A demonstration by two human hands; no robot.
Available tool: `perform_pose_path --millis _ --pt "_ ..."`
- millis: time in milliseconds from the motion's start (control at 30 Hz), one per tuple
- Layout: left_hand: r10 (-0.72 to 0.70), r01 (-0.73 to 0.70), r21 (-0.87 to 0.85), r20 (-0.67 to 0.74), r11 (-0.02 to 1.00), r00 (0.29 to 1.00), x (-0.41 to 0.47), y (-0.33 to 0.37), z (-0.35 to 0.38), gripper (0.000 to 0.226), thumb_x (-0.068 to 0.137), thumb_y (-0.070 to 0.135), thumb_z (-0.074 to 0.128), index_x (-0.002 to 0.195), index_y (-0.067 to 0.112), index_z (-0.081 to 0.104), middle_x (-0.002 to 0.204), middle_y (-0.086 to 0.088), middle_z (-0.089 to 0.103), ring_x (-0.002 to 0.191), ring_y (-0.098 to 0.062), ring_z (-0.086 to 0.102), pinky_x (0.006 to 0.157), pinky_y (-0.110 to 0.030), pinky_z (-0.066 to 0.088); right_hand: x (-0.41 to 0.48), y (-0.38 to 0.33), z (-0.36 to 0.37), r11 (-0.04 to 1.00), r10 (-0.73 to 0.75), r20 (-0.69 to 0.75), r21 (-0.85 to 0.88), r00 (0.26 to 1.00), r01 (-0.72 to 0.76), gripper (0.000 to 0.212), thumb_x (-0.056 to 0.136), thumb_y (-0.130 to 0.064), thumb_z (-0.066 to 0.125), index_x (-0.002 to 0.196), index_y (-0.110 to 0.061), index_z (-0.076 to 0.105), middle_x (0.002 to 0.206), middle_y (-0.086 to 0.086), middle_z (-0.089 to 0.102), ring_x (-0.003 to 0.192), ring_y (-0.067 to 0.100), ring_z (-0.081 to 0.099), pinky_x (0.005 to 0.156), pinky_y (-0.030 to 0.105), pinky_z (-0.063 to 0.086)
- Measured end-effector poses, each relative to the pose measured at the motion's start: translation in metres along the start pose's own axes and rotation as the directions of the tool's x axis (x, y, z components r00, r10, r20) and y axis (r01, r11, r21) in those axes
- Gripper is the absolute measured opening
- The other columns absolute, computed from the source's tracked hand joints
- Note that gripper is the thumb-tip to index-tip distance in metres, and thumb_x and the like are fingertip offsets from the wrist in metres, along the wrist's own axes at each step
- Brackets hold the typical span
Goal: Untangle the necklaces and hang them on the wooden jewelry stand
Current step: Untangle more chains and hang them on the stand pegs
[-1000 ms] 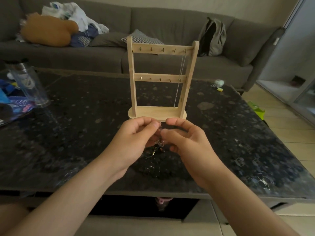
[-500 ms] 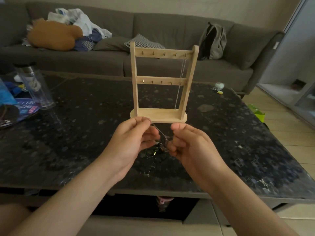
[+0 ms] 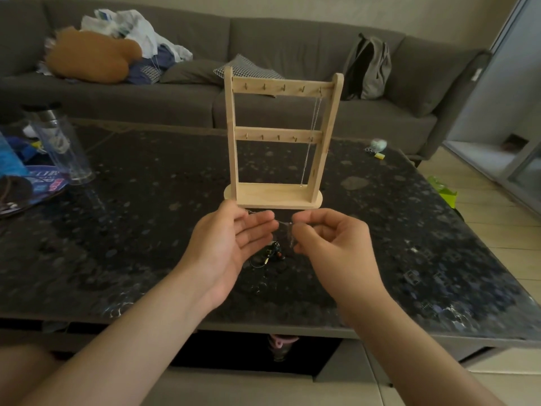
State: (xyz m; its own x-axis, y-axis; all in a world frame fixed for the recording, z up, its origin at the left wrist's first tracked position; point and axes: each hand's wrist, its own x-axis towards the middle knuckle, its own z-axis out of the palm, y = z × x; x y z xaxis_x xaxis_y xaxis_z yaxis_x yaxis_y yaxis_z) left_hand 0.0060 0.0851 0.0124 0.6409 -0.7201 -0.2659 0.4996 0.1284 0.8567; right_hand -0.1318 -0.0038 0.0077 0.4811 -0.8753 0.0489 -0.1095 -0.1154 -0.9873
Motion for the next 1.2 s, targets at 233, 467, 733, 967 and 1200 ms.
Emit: perform_pose_path --millis 233,467,733,967,1200 --pt "-0.07 0.07 -0.004 0.076 0.998 0.995 0.001 0.002 -0.002 0.025 0.111 0.012 0.052 0.133 0.005 0.062 0.081 -0.009 0.072 0.085 -0.027 0.077 0.095 -0.051 0.065 0.003 -0.006 -0.006 0.992 0.122 0.165 0.026 0.979 -0.127 0.011 0.101 -0.022 0.073 0.096 -0.018 0.083 0.066 -0.003 0.072 0.068 0.01 0.068 0.07 0.023 0.054" --pt "-0.067 0.051 0.135 0.116 0.989 0.991 0.005 0.006 -0.004 0.016 0.109 0.013 0.057 0.117 0.008 0.07 0.065 0.004 0.043 0.055 -0.008 0.041 0.076 -0.035 0.051 0.006 -0.008 -0.01 0.985 0.167 0.223 0.008 0.96 -0.173 0.013 0.099 -0.026 0.076 0.094 -0.017 0.083 0.061 -0.003 0.064 0.066 0.014 0.064 0.074 0.034 0.053" --pt "-0.041 -0.163 0.629 0.296 0.76 0.954 -0.002 0.01 -0.009 0.016 0.101 0.023 0.072 0.108 0.027 0.086 0.076 0.007 0.073 0.068 -0.006 0.056 0.078 -0.032 0.047 0.012 -0.009 -0.016 0.991 0.131 0.215 -0.05 0.968 -0.123 0.015 0.098 -0.026 0.077 0.088 -0.017 0.085 0.063 0.001 0.067 0.063 0.015 0.062 0.069 0.035 0.05" --pt "0.059 -0.232 0.64 0.28 0.733 0.958 -0.002 0.006 -0.009 0.012 0.096 0.025 0.079 0.106 0.027 0.085 0.092 0.009 0.083 0.073 0.005 0.071 0.08 -0.024 0.048 0.011 -0.011 -0.019 0.992 0.123 0.218 -0.053 0.968 -0.114 0.013 0.099 -0.023 0.076 0.09 -0.016 0.083 0.066 0.002 0.071 0.058 0.011 0.063 0.056 0.02 0.049" --pt "0.184 -0.321 0.611 0.277 0.724 0.943 -0.002 0.003 -0.01 0.01 0.098 0.021 0.077 0.098 0.028 0.084 0.092 0.008 0.081 0.082 0.0 0.071 0.078 -0.024 0.052 0.008 -0.015 -0.02 0.982 0.189 0.259 -0.045 0.947 -0.183 0.019 0.103 -0.023 0.068 0.096 -0.011 0.081 0.074 0.006 0.076 0.057 0.016 0.06 0.052 0.024 0.041"
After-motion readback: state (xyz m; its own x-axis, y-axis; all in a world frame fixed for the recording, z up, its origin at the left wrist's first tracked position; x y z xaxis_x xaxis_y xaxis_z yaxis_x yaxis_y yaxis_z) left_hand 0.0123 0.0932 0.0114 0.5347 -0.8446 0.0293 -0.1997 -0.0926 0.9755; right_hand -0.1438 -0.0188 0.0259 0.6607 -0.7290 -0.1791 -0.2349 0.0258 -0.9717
